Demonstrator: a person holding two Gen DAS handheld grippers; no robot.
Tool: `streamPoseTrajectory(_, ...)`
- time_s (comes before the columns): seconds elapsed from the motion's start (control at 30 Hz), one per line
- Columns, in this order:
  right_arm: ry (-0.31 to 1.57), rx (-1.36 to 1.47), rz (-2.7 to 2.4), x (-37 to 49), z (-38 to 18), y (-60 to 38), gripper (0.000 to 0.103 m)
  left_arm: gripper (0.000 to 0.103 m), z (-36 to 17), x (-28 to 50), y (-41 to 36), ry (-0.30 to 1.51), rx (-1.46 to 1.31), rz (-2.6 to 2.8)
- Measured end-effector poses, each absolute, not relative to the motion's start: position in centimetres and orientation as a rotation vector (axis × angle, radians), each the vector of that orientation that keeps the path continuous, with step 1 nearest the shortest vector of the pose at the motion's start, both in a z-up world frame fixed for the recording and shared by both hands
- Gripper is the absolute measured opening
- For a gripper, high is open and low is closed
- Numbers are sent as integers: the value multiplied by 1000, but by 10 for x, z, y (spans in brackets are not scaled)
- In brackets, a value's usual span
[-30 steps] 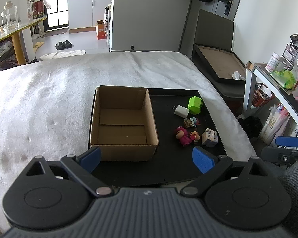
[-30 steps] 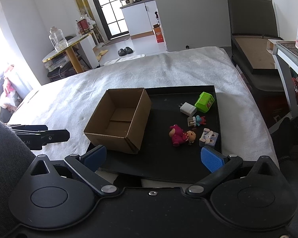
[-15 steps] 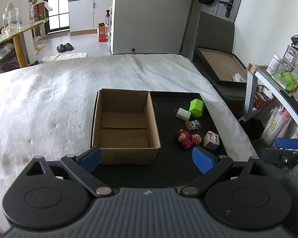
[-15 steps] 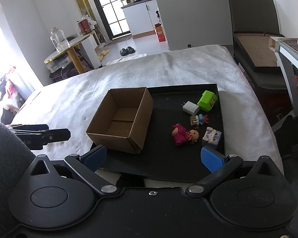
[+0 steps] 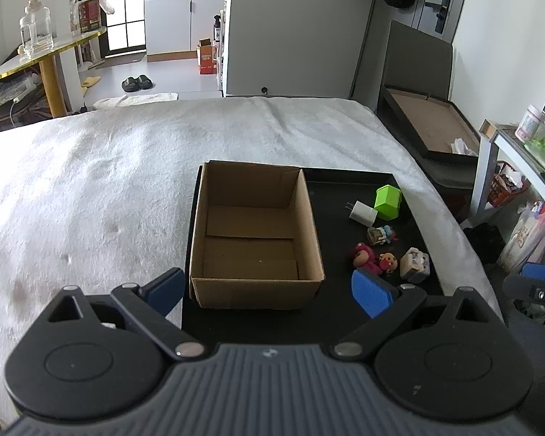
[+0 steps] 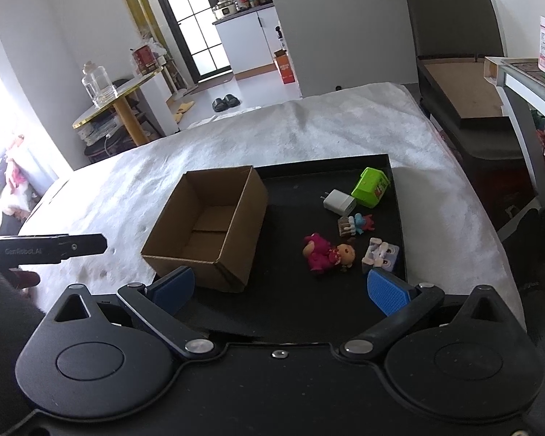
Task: Organize rigid objects
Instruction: 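Move the right gripper down toward the blue-and-white block figure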
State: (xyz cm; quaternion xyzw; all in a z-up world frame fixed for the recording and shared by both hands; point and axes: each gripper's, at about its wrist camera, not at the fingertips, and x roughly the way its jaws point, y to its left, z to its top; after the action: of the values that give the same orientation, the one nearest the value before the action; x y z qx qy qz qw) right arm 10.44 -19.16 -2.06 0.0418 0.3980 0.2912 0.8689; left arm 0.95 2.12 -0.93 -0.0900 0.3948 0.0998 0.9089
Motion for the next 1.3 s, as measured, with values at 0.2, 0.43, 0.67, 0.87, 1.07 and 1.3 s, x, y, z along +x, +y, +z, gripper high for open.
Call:
streamPoseTrajectory(0.2,817,98,587,113,-30,-194,103,98,-18,19,26,816,-167,232)
streamPoseTrajectory(0.43,816,116,550,129,-48,-197,101,98,-31,32,37,808,-177,287)
streamPoseTrajectory(0.67,818,131,523,142,-62,-199,96,97,-44,43,45,811,-179,329)
streamPoseTrajectory(0.87,838,155,499,156,-76,-200,90,97,-55,53,51,822,-192,361)
streamPoseTrajectory(1.07,869,174,460,167,-93,-203,83,97,-71,63,57,845,-186,382)
streamPoseTrajectory(1.3,915,194,436,180,-115,-204,73,95,-89,72,64,854,-184,417)
